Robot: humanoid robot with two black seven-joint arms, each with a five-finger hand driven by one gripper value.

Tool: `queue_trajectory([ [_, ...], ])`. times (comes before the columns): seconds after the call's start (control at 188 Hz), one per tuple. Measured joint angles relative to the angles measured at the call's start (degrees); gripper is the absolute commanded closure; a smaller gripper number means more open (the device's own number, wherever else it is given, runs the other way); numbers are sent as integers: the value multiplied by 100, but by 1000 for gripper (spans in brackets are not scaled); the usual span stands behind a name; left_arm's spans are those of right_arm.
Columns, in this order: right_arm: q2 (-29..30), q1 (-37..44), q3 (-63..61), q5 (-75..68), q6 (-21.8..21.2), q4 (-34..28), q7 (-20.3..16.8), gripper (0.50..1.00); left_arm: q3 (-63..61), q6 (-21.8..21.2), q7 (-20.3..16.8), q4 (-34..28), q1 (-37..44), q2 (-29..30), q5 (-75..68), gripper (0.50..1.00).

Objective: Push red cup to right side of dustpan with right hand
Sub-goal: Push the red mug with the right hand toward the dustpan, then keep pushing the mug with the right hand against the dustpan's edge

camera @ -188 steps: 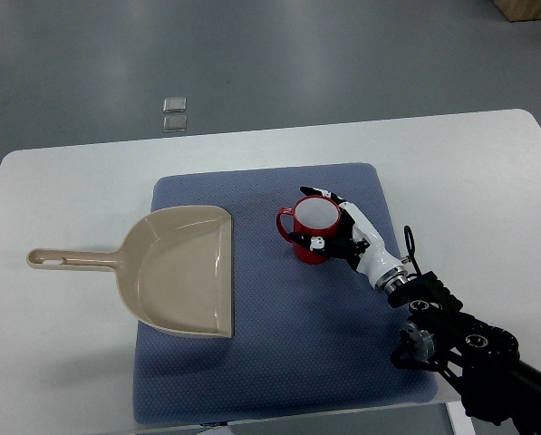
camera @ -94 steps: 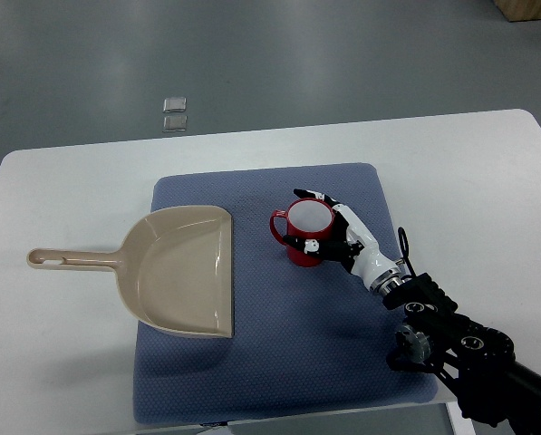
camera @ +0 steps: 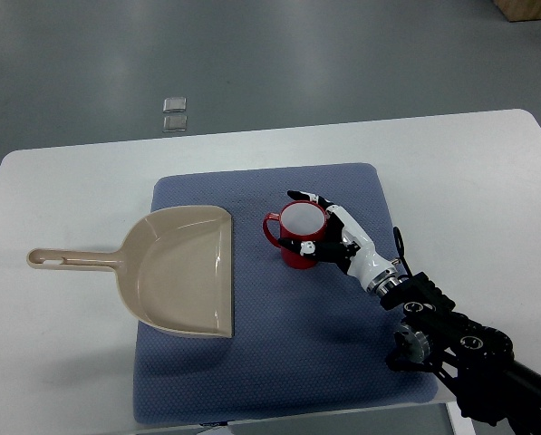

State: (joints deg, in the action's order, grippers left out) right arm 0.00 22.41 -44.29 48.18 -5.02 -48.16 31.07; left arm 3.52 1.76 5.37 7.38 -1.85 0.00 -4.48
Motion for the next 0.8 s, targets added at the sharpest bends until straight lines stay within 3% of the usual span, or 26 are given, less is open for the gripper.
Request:
queue_trajectory([
  [0.799, 0, -1, 0, 8, -551, -75, -105, 572, 0, 0, 0, 0, 0, 0, 0, 500],
])
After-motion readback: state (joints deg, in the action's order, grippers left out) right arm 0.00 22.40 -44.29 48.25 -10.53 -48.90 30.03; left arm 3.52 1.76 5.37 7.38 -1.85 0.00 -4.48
